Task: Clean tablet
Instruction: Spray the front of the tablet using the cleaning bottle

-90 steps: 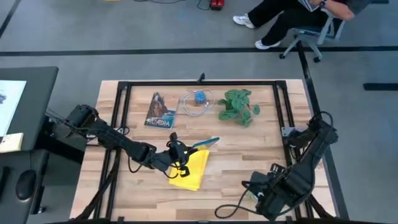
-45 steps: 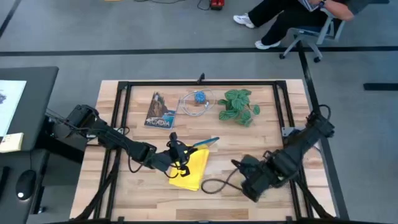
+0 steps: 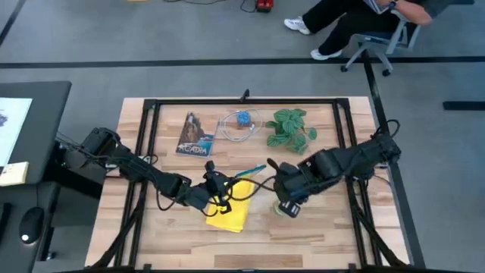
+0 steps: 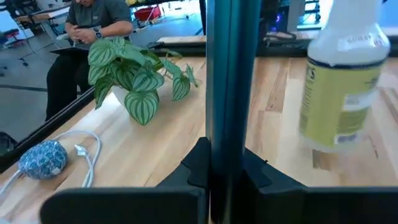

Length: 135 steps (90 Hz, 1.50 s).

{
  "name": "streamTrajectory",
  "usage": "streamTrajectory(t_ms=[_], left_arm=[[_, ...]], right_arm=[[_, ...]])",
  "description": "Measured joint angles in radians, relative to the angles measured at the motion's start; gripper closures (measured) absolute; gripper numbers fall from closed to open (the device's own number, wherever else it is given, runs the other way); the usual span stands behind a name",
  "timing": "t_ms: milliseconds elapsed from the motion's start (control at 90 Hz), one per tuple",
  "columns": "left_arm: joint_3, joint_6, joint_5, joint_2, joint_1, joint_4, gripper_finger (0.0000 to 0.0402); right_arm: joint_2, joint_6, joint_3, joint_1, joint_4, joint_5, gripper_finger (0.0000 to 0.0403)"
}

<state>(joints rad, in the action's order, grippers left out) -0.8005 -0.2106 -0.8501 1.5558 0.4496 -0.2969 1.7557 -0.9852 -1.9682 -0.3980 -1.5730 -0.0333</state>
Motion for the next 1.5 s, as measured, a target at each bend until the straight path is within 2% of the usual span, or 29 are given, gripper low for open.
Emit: streamTrajectory(t_ms=[500, 633, 744, 1011, 1100, 1222, 1344, 1500], left_arm=[[0.000, -0.019, -0.020, 0.000, 0.023, 0.032, 0.0393], [0.000, -0.030, -0.021, 0.000, 0.023, 0.044, 0.0393], [0.000, -0.030, -0.021, 0.000, 0.023, 0.045, 0.0393], [0.000, -0.031, -0.023, 0.000, 0.034, 0.051, 0.0393], [0.000, -0.012, -0.023, 0.000, 0.047, 0.061, 0.0393], [0.000, -0.015, -0.013, -0.007, 0.070, 0.092, 0.0393], [0.000, -0.085, 0.065, -0.036, 0.082, 0.164, 0.0393], [0.000, -0.202, 0.097, -0.039, 0.098, 0.307, 0.0393]], right_arm=[[0.001, 0.020, 0.087, -0.007, 0.068, -0.018, 0.0337], [0.001, 0.068, 0.087, -0.007, 0.103, -0.019, 0.0328], [0.001, 0.115, 0.087, -0.007, 0.126, -0.019, 0.0294], [-0.001, 0.157, 0.087, -0.007, 0.149, -0.023, 0.0168], [-0.002, 0.170, 0.081, -0.012, 0.147, -0.071, 0.0151], [-0.002, 0.205, 0.031, -0.041, 0.145, -0.175, 0.0149], [-0.003, 0.237, -0.035, -0.080, 0.144, -0.272, 0.0150], [-0.003, 0.255, -0.080, -0.121, 0.141, -0.359, 0.0150]])
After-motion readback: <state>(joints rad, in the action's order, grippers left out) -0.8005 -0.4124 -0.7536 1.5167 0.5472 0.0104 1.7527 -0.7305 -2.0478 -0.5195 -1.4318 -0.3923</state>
